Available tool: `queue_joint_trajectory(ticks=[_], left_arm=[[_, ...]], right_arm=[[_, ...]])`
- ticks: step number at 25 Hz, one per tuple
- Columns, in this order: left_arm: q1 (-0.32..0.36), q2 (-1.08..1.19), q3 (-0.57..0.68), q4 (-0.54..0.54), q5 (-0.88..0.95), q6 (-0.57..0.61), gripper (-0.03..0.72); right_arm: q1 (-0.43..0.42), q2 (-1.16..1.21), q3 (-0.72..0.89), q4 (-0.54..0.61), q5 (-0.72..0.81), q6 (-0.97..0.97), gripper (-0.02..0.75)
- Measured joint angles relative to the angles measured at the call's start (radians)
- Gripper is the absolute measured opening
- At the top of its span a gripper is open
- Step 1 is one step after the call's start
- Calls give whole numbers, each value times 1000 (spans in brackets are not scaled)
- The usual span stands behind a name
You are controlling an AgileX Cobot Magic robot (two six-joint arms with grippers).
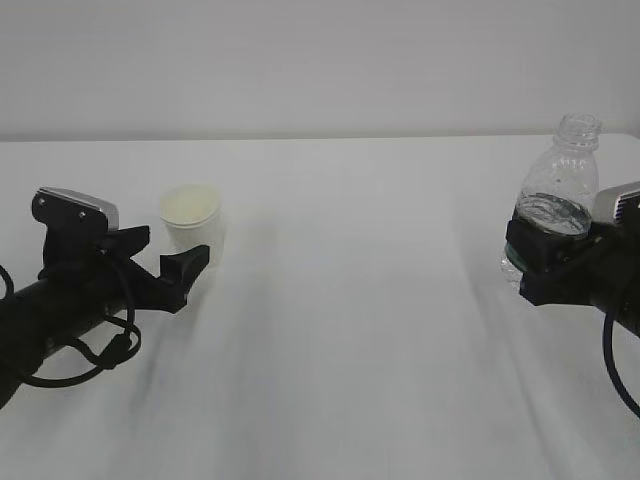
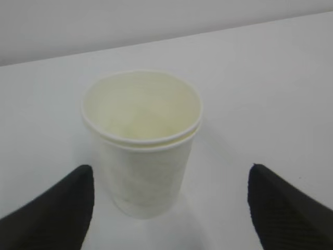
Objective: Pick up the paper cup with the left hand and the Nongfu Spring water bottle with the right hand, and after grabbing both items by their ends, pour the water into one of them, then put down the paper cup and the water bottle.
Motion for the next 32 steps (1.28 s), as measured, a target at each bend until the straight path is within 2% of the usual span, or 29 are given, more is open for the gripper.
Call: queue_joint_trajectory(ticks=[32], left_arm=[[0,205,-221,-38,0,0,650]], right_arm=[[0,0,0,0,2,0,407]])
